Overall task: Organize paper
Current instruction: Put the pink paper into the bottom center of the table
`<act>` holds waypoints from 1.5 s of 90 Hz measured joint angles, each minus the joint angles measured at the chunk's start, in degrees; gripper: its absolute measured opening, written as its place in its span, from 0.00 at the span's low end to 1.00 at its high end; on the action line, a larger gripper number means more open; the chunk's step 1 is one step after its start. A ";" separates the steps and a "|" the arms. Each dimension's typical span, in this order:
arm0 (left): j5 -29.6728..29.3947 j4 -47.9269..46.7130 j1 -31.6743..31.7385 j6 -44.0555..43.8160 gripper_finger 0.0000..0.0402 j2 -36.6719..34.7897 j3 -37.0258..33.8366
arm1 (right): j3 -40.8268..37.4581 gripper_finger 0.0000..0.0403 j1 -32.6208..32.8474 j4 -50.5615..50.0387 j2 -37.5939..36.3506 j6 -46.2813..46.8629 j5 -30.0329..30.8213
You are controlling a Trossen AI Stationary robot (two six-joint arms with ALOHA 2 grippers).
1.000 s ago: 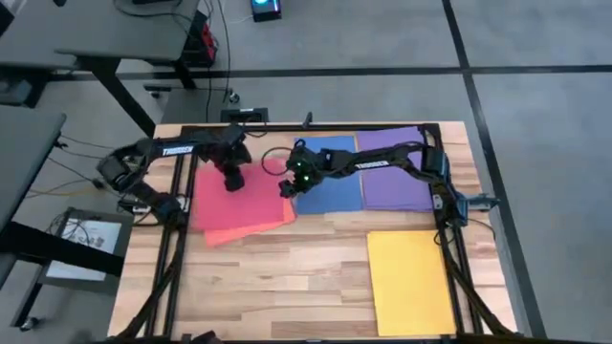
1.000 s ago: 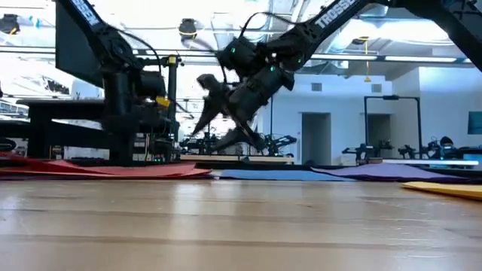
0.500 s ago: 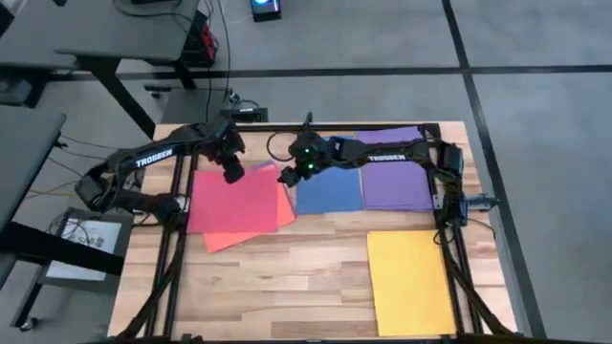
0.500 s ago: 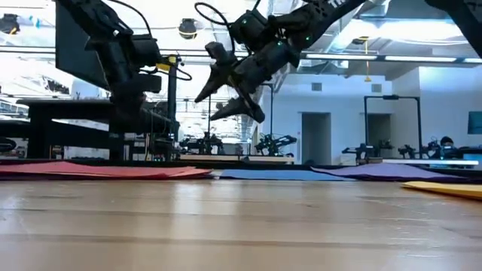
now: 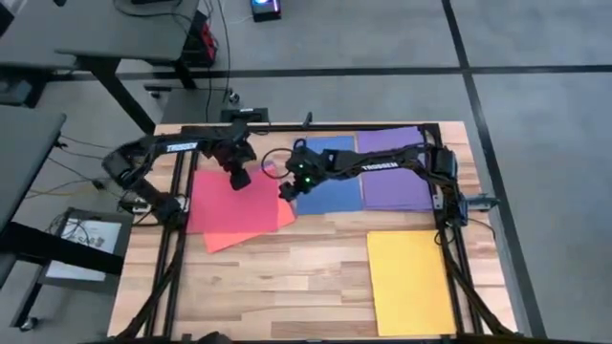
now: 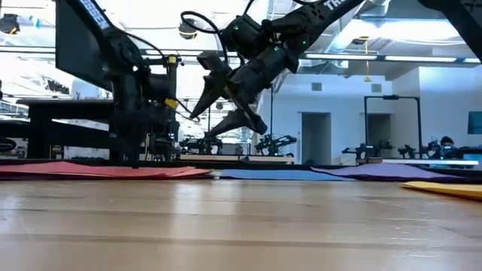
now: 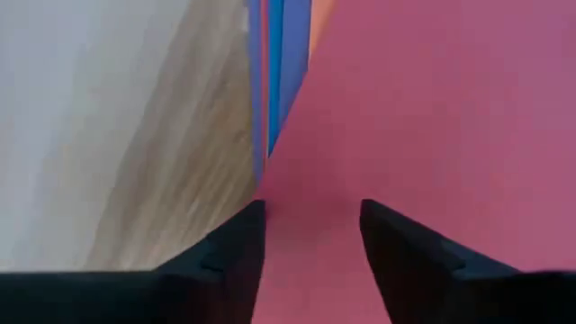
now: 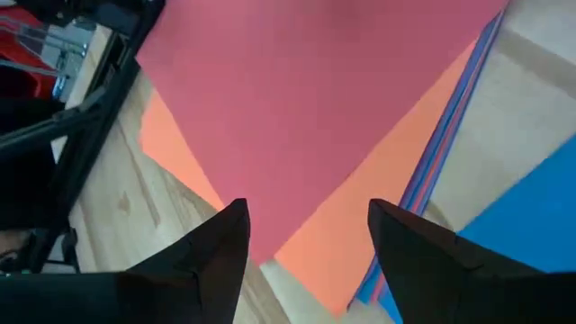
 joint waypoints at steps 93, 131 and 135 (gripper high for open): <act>-5.74 -12.85 -0.65 -0.43 0.00 -8.39 6.88 | 0.04 0.54 -2.17 -0.39 -3.04 -3.15 -0.09; -2.67 -12.76 -0.85 2.50 0.00 -14.77 6.93 | 0.09 0.54 -4.80 4.74 -3.56 1.13 3.41; -2.63 -13.05 -0.85 2.50 0.00 -14.97 6.93 | 0.09 0.54 -5.35 4.12 -3.24 0.81 4.23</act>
